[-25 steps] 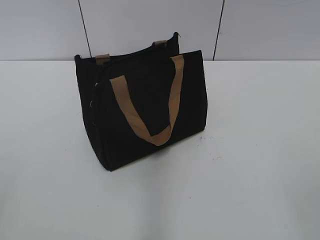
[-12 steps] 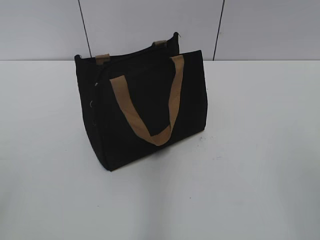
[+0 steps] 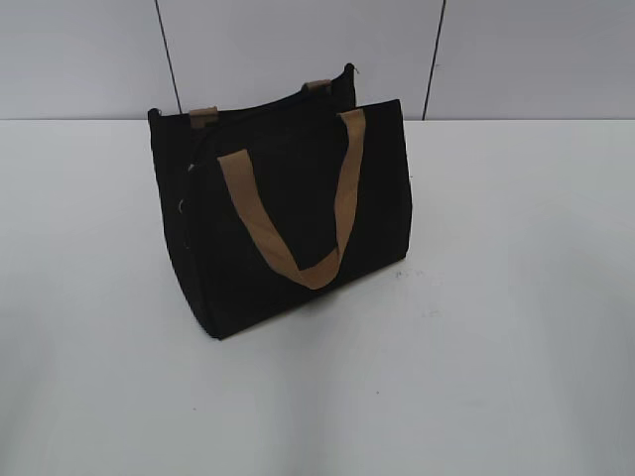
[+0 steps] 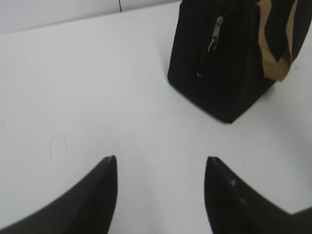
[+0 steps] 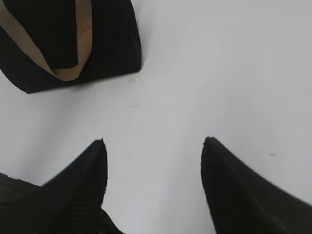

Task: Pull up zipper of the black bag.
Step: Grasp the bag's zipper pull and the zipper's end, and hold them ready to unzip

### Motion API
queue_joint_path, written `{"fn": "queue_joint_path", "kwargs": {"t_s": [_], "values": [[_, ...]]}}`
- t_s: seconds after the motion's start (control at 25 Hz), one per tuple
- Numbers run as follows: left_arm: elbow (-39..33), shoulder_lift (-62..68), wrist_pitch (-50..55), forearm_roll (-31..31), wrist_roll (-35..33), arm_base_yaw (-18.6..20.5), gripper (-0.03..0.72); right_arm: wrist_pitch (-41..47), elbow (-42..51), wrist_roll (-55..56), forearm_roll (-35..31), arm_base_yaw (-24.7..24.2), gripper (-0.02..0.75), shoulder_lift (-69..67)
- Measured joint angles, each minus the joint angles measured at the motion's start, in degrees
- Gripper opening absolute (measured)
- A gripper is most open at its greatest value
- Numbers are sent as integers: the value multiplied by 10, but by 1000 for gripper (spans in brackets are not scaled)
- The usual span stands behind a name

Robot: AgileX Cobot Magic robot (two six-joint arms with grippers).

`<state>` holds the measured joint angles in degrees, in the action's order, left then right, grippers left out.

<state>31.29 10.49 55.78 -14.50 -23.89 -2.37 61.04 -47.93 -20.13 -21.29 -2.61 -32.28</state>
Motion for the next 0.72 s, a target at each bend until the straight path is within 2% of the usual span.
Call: {"fn": "queue_joint_path", "kwargs": {"t_s": [0.36,0.72], "values": [[0,101,-99,-113,-177,0,428,6,-85,-52,0,45,470,-130],[0,261,-178,-291,-420,-1,426,27,-187,-83,0,108,470,-272]]}}
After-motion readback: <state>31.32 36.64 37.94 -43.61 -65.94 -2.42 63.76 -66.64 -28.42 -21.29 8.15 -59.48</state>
